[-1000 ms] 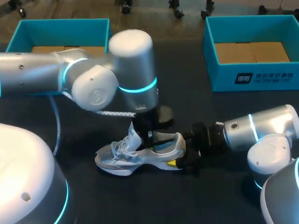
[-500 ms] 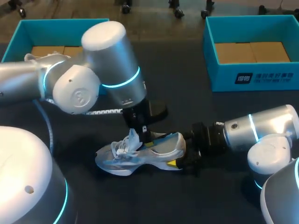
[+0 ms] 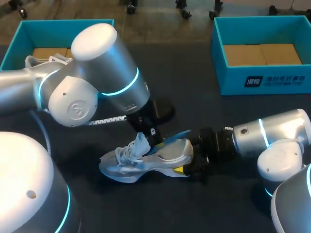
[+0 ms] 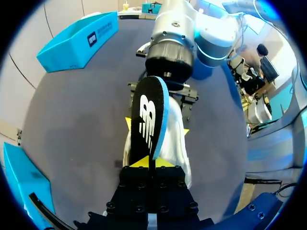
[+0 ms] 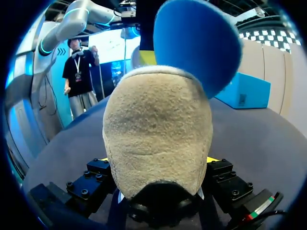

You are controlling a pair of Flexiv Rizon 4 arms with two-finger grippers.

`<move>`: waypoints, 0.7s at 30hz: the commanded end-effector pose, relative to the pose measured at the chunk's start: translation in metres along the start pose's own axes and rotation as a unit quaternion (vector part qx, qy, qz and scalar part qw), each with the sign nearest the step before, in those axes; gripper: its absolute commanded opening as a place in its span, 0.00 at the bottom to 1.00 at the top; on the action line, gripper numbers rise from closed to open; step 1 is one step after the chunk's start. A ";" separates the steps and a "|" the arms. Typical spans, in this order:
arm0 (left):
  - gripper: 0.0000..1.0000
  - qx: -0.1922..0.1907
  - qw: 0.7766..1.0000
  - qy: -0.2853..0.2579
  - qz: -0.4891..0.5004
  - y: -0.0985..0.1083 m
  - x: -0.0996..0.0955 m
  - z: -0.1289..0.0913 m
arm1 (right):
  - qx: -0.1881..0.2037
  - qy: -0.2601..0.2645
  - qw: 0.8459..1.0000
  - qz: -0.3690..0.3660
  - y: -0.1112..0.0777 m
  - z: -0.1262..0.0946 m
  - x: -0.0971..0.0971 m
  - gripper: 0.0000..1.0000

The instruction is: Take the shoe out of the shoebox, open the shoe tongue, remove and reinsert the insole, then place the shoe into the shoebox

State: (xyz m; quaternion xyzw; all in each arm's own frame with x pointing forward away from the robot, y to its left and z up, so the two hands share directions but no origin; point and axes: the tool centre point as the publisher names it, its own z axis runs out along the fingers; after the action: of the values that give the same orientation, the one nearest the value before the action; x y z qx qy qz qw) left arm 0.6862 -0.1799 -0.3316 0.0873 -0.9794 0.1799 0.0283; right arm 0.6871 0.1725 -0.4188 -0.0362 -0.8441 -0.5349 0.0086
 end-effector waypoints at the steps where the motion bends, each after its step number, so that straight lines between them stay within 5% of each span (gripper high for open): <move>1: 0.00 -0.002 1.000 -0.024 0.004 -0.008 0.008 -0.003 | 0.003 0.000 1.000 0.001 0.001 0.000 0.001 0.00; 4: 0.00 -0.001 0.999 -0.040 0.011 -0.011 0.011 -0.004 | 0.003 0.000 1.000 0.001 0.001 0.000 0.001 0.00; 5: 0.07 -0.001 0.999 -0.047 0.014 -0.012 0.012 -0.004 | 0.003 0.000 1.000 0.001 0.001 0.000 0.001 0.00; 6: 0.28 -0.002 0.999 -0.046 0.016 -0.012 0.013 -0.004 | 0.003 0.000 1.000 0.001 0.001 0.000 0.001 0.00; 8: 0.53 -0.001 0.999 -0.048 0.021 -0.012 0.015 -0.005 | 0.003 0.000 1.000 0.001 0.001 0.000 0.001 0.00; 9: 0.76 0.000 0.999 -0.049 0.022 -0.012 0.017 -0.006 | 0.003 0.000 1.000 0.001 0.001 0.000 0.001 0.00; 10: 0.87 0.002 0.999 -0.048 0.025 -0.012 0.019 -0.008 | 0.003 0.000 1.000 0.001 0.001 0.000 0.001 0.00; 15: 0.94 0.017 0.997 -0.060 0.043 -0.009 0.031 -0.019 | 0.003 0.000 1.000 0.001 0.001 0.000 0.001 0.00; 21: 0.85 0.033 0.993 -0.103 0.052 -0.016 0.043 -0.027 | 0.003 0.000 1.000 0.001 0.001 0.000 0.001 0.00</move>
State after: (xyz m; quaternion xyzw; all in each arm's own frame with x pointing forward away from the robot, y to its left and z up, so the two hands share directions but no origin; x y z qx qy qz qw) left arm 0.6593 -0.1994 -0.3023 0.0509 -0.9761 0.2010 -0.0653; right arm 0.6871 0.1725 -0.4189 -0.0361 -0.8441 -0.5349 0.0086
